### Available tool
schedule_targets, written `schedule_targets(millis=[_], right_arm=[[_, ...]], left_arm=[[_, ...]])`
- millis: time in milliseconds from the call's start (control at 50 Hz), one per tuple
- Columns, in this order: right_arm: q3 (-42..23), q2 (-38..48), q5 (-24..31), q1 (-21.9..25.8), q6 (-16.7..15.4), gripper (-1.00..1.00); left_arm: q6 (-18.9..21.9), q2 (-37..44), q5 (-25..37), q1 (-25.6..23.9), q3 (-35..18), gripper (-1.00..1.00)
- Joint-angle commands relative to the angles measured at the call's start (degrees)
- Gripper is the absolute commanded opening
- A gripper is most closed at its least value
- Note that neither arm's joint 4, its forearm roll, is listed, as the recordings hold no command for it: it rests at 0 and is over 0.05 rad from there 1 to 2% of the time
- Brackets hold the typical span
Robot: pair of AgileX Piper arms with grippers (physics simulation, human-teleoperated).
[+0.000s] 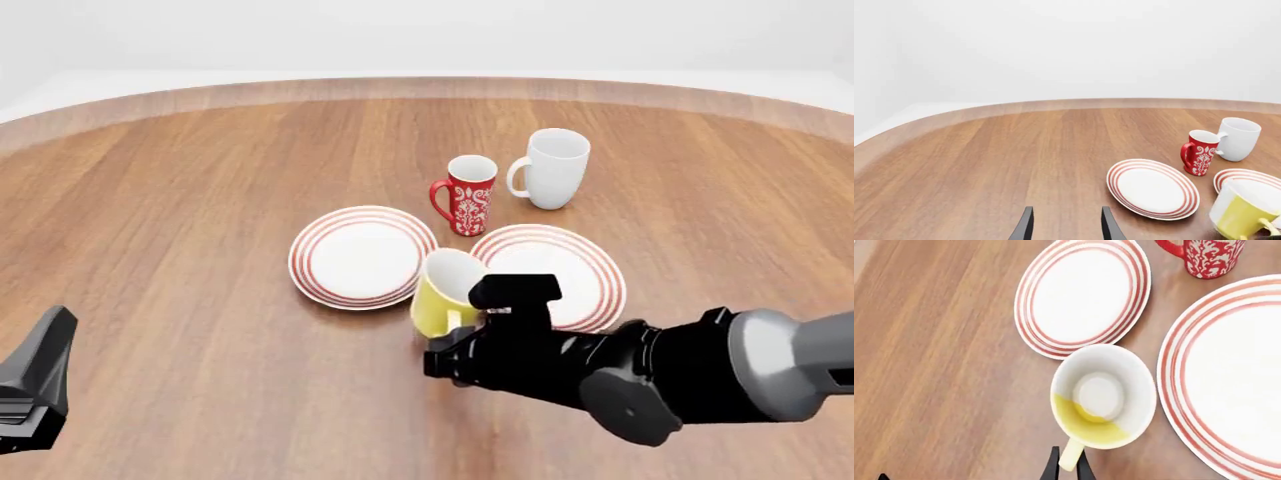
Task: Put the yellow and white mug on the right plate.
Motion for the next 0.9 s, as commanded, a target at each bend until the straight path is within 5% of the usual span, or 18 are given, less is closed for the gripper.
schedule_targets(millis=[20,900], right_arm=[[-0.5,-2.3,2.1,-0.8,-1.1,-1.00],[-5.5,-9.2,14.1,-11.5,-14.7,-1.00]], left_arm=[[0.0,0.0,0.0,0.0,0.0,1.00],[0.0,0.0,0.0,0.0,0.0,1.00]])
